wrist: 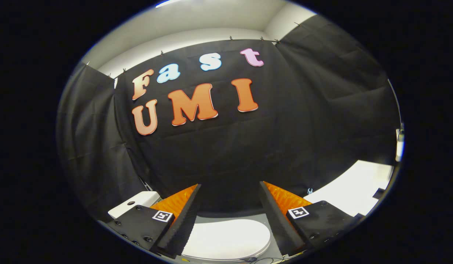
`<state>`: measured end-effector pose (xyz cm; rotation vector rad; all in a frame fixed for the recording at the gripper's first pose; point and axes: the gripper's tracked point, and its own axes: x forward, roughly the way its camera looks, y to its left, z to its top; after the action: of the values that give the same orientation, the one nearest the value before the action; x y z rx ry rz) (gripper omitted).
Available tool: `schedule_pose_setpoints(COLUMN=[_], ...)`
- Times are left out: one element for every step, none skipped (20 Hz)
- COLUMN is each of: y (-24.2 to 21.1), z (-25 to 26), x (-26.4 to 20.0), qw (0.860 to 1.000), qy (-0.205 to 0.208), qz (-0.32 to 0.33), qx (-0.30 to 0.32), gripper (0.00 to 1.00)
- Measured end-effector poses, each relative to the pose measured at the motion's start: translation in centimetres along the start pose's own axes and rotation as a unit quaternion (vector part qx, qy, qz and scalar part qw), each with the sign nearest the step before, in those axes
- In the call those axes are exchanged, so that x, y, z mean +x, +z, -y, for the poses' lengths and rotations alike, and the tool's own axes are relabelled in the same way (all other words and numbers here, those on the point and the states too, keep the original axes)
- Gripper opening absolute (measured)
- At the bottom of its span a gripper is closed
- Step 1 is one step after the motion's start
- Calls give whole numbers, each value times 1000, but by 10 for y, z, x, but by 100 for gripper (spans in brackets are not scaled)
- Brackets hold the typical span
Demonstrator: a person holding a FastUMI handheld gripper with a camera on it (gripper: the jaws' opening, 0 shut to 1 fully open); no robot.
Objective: Open the toilet lid.
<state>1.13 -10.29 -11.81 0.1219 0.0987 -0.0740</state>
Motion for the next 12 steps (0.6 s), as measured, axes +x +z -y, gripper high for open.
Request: schedule_pose_setpoints(y=[-20,-39,-59,-80,-99,-117,-139,-158,-174,-189,-204,-219], z=[12,23,33,43,53,60,68,75,81,87,94,103], x=[6,10,13,17,21,22,26,27,26,28,27,26], qw=[1000,999,997,994,992,989,985,981,977,972,968,963], qy=[-5,-10,-16,-21,-23,-26,-28,-31,-30,-33,-36,-41], qz=[-18,-35,-54,-73,-91,-108,-126,-141,-151,-160,-169,-178], qx=[20,40,58,74,87,102,117,133,151,167,184,201], gripper=[98,98,98,98,98,98,98,98,98,98,98,98])
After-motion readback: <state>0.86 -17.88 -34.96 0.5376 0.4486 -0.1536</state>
